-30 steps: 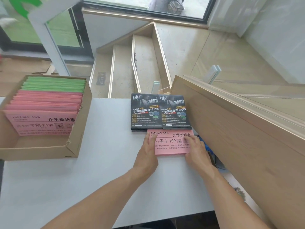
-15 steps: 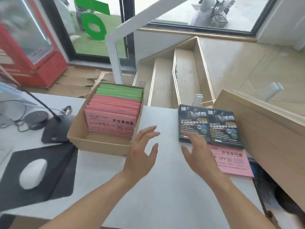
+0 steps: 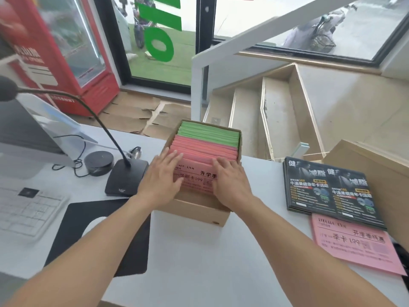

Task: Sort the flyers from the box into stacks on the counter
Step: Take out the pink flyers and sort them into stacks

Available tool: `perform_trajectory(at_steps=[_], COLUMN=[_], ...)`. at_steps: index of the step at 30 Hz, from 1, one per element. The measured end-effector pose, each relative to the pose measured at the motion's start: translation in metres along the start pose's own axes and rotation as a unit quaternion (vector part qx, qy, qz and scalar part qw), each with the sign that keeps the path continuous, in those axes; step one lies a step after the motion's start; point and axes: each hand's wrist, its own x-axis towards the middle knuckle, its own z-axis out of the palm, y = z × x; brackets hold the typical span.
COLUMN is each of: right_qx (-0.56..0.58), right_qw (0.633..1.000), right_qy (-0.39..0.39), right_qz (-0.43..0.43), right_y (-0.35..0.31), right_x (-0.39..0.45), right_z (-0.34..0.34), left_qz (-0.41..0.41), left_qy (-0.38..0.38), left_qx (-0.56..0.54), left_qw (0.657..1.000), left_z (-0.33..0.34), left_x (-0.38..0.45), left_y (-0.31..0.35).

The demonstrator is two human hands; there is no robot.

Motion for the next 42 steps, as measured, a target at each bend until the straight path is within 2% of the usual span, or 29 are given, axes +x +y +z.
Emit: perform_trajectory(at_steps=[4,9,12,17,21,27,32,34,36,42], right_qx=[-0.018,0.043,0.027,0.023,0.027,-0.011,0.041,-0.009,-0.021,0.101], right_qw=[1.000,0.995,0.993,0.990,0.991,0.987,0.995,0.999,0.999,0.975], right_qy=[-0.001,0.077,0.113,0.137,0.129,0.159,0.088,0.040,0.028,0.192], right_qz=[0.023,0.036,0.028,0.023,0.015,0.007,-0.001,-0.005,-0.006,-0.057], right_y=[-0.005,-0.005,-0.006,-0.005,-0.006,-0.005,-0.009,-0.011,-0.011,-0.008], right_x=[-0.004,-0.010,-0.010,-0.011,-0.010,-0.012,-0.014,-0.012,-0.012,-0.024], right_z=[0.017,0.024,0.026,0.027,0.026,0.026,0.020,0.018,0.016,0.008], left_qz=[-0.008,-0.025,-0.039,-0.073,-0.085,-0.088,-0.070,-0.056,-0.050,-0.029], left_qy=[-0.014,0.029,0.040,0.082,0.094,0.101,0.113,0.105,0.093,0.139], left_qx=[0.018,-0.046,-0.061,-0.100,-0.118,-0.121,-0.106,-0.095,-0.084,-0.139], left_qw=[1.000,0.998,0.997,0.989,0.985,0.983,0.986,0.988,0.991,0.980], left_z=[0.007,0.003,0.001,-0.002,-0.002,0.000,0.003,0.004,0.006,0.001], left_x=[0.002,-0.001,-0.002,-0.006,-0.006,-0.005,-0.005,-0.004,-0.002,-0.007], left_y=[0.000,0.001,0.003,0.005,0.007,0.005,0.003,0.000,-0.001,0.000])
